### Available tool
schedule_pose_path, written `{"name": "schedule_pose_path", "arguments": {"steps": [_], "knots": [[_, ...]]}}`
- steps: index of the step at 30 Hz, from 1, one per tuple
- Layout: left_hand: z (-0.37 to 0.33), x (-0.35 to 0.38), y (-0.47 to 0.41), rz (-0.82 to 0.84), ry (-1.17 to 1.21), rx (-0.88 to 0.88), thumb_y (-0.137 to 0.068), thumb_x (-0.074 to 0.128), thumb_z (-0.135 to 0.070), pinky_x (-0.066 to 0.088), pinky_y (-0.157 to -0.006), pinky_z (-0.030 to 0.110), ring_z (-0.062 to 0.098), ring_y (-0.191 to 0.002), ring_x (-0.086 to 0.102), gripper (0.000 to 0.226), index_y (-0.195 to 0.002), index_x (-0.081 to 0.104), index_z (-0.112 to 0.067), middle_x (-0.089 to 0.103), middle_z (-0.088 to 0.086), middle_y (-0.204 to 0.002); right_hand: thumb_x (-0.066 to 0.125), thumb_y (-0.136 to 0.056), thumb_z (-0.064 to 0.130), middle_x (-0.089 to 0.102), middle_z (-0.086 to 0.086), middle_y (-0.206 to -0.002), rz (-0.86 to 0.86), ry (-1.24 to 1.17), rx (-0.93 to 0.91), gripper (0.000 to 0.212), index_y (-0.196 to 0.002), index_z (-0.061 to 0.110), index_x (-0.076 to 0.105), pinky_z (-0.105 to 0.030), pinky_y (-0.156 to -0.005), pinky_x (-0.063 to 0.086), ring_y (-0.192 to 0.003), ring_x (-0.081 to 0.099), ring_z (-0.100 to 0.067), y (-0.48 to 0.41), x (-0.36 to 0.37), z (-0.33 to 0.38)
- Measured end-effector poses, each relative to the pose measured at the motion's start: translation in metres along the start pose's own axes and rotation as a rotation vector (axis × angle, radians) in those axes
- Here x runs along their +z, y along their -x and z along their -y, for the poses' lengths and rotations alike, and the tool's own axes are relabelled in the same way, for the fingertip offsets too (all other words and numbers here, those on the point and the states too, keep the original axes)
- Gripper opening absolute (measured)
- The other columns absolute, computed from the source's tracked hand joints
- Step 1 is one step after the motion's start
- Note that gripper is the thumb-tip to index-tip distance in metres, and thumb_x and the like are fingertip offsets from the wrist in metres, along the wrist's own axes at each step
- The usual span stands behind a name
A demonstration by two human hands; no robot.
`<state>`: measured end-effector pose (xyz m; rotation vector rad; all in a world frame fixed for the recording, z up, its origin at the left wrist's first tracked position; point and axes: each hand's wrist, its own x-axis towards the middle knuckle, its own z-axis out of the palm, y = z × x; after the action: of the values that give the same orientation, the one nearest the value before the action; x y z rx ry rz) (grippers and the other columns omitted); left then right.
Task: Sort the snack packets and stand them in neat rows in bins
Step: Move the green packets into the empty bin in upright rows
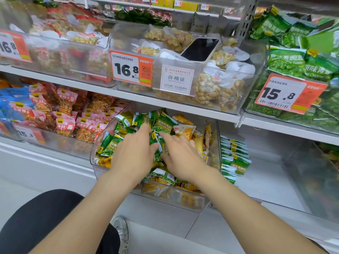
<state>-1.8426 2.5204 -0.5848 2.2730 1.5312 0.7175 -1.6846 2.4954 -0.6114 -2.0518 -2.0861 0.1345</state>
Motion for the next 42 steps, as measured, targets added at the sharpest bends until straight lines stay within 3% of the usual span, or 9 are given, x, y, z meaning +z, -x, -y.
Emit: {"name": "schedule_pose_path", "arguments": {"steps": [6, 10, 13, 16, 20, 25, 31, 36, 42], "knots": [[-0.006, -0.007, -0.001, 0.029, 0.095, -0.096, -0.097, 0.067, -0.042, 0.038, -0.054, 0.036, 0.021, -0.075, 0.06, 0.053, -0.136, 0.046, -0.015, 0.058, -0.001, -0.082, 0.063, -0.098, 0.051, 0.06, -0.004, -0.11, -0.119, 0.069, 0.171, 0.032, -0.1, 0.019, 0.06, -0.049, -0.092, 0.036, -0.114, 0.045, -0.033, 0.001, -0.008, -0.001], [-0.007, -0.007, -0.003, -0.02, 0.172, -0.128, -0.095, 0.067, -0.026, 0.049, -0.059, 0.038, 0.022, -0.074, 0.063, 0.043, -0.131, 0.049, -0.012, 0.062, 0.005, -0.085, 0.053, -0.106, 0.045, 0.059, 0.004, -0.096, -0.405, -0.236, 0.14, 0.023, -0.107, 0.023, 0.046, -0.042, -0.08, 0.039, -0.096, 0.054, -0.024, 0.013, -0.023, -0.002], [-0.01, -0.007, -0.004, -0.012, 0.207, -0.139, -0.098, 0.072, -0.029, 0.05, -0.086, 0.038, 0.029, -0.118, 0.063, 0.058, -0.149, 0.048, -0.013, 0.066, 0.009, -0.126, 0.061, -0.105, 0.038, 0.059, 0.007, -0.072, -0.425, -0.5, 0.004, 0.016, -0.101, 0.029, 0.049, -0.03, -0.061, 0.04, -0.063, 0.06, -0.006, 0.029, -0.047, -0.004], [-0.017, -0.009, -0.003, 0.036, 0.401, -0.18, -0.094, 0.078, -0.031, 0.045, -0.114, 0.045, 0.03, -0.14, 0.052, 0.073, -0.157, 0.043, -0.018, 0.05, 0.004, -0.156, 0.076, -0.096, 0.036, 0.068, 0.009, -0.092, -0.378, -0.685, -0.001, 0.018, -0.102, 0.035, 0.059, -0.032, -0.068, 0.056, -0.067, 0.073, -0.006, 0.043, -0.062, -0.006], [-0.022, -0.008, -0.002, 0.128, 0.756, -0.246, -0.087, 0.086, -0.027, 0.061, -0.089, 0.042, 0.025, -0.108, 0.074, 0.048, -0.121, 0.054, -0.04, 0.06, -0.01, -0.13, 0.094, -0.076, 0.031, 0.078, 0.003, -0.088, -0.491, -0.937, 0.134, 0.046, -0.11, 0.028, 0.063, -0.034, -0.062, 0.06, -0.071, 0.077, -0.019, 0.05, -0.071, -0.018], [-0.035, -0.004, 0.0, 0.235, 0.936, -0.284, -0.094, 0.076, -0.015, 0.06, -0.093, 0.038, 0.018, -0.078, 0.078, 0.058, -0.138, 0.043, -0.034, 0.054, -0.006, -0.13, 0.084, -0.083, 0.024, 0.081, -0.004, -0.102, -0.408, -1.15, 0.097, 0.028, -0.106, 0.013, 0.074, -0.03, -0.08, 0.057, -0.09, 0.076, -0.017, 0.055, -0.068, -0.04], [-0.044, -0.001, 0.003, 0.393, 1.043, -0.146, -0.072, 0.06, -0.009, 0.058, -0.098, 0.046, 0.022, -0.1, 0.074, 0.055, -0.124, 0.063, -0.025, 0.076, -0.005, -0.096, 0.08, -0.092, 0.012, 0.082, 0.0, -0.098, -0.349, -1.001, 0.045, 0.013, -0.102, 0.018, 0.078, -0.044, -0.086, 0.063, -0.09, 0.077, -0.025, 0.065, -0.07, -0.051], [-0.053, 0.004, 0.007, 0.415, 0.887, 0.071, -0.083, 0.078, -0.02, 0.053, -0.106, 0.045, 0.011, -0.12, 0.068, 0.049, -0.127, 0.063, -0.035, 0.074, -0.011, -0.123, 0.087, -0.086, 0.018, 0.08, 0.005, -0.093, -0.447, -0.87, 0.063, 0.016, -0.097, 0.024, 0.078, -0.041, -0.076, 0.063, -0.081, 0.076, -0.017, 0.07, -0.067, -0.055], [-0.062, 0.015, 0.01, 0.292, 0.866, 0.183, -0.09, 0.082, -0.017, 0.057, -0.099, 0.035, -0.005, -0.121, 0.059, 0.041, -0.122, 0.068, -0.037, 0.072, -0.015, -0.122, 0.079, -0.092, 0.037, 0.056, 0.01, -0.116, -0.509, -0.637, -0.007, 0.024, -0.109, 0.039, 0.062, -0.044, -0.077, 0.058, -0.095, 0.065, -0.016, 0.074, -0.062, -0.068]]}}
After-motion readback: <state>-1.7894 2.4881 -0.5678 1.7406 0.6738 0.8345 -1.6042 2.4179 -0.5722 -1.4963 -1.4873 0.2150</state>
